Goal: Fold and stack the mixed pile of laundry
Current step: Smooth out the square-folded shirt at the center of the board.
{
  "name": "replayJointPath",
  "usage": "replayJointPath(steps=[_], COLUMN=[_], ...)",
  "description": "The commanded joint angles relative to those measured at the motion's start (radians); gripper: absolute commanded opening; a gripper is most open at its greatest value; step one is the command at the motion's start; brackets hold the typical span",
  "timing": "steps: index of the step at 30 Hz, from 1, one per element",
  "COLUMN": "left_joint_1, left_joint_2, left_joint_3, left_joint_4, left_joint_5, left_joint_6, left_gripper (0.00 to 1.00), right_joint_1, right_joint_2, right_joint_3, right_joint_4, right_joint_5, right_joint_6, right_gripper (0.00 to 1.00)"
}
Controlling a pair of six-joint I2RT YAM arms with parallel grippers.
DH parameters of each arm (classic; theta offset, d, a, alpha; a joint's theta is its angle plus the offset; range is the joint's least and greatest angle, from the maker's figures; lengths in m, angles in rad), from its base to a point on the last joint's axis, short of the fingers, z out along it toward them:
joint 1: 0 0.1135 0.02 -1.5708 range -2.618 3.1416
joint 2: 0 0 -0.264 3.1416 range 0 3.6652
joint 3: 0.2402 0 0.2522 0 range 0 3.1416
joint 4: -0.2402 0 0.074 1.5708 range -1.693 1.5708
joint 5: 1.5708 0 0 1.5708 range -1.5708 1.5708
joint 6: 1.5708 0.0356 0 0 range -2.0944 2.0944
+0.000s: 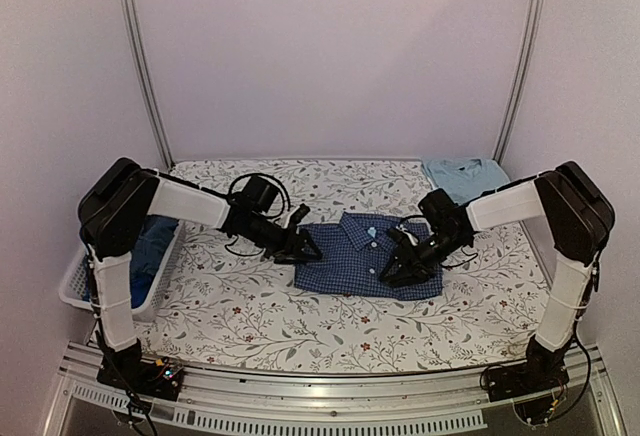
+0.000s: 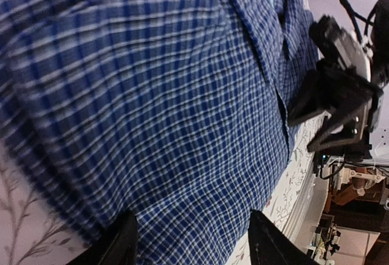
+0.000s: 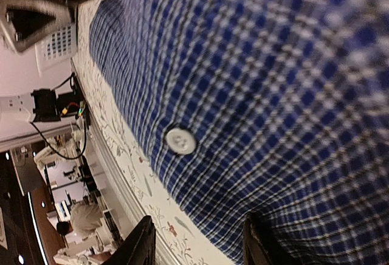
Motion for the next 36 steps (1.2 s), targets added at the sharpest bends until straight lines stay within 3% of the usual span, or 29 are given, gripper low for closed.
replayJointPath(steps=[1,3,7,12,21,31,36], left_joint_1=[0.068,0.088,0.112,0.136,0.134,0.116,0.109], left_joint_2=[-0.108,-0.159,-0.225,-0.139,0.084,0.176,0.143], left_joint_3=[-0.059,-0.076,-0.048,0.104,0.325,0.375,0.378], left_joint_4=[-0.092,-0.084,-0.069,-0.116,-0.229,-0.238,-0.250], left_joint_5=[0.041,0.063,0.018,-0.039,-0.082,-0.063,-0.118], left_joint_6=[0.132,0.141,0.125,0.154,0.255,0.275,0.269], left_gripper=[0.63,0.64,0.69,0.69,0.61,0.56,0.54], right_joint_1=[0.123,0.088,-0.099,-0.220,-0.231,-0.231,-0.232], right_joint_2=[-0.111,-0.164,-0.276,-0.346,-0.242,-0.189,-0.188], right_joint_3=[-0.020,0.014,0.022,0.003,-0.039,-0.053,-0.055], right_joint_4=[0.033,-0.003,-0.046,-0.154,-0.186,-0.198,-0.208], right_joint_5=[-0.085,-0.068,-0.025,0.115,0.237,0.279,0.289], right_joint_6=[0.083,0.089,0.087,0.027,0.032,0.037,0.038], right_gripper=[0.49,0.50,0.49,0.47,0.47,0.53,0.54])
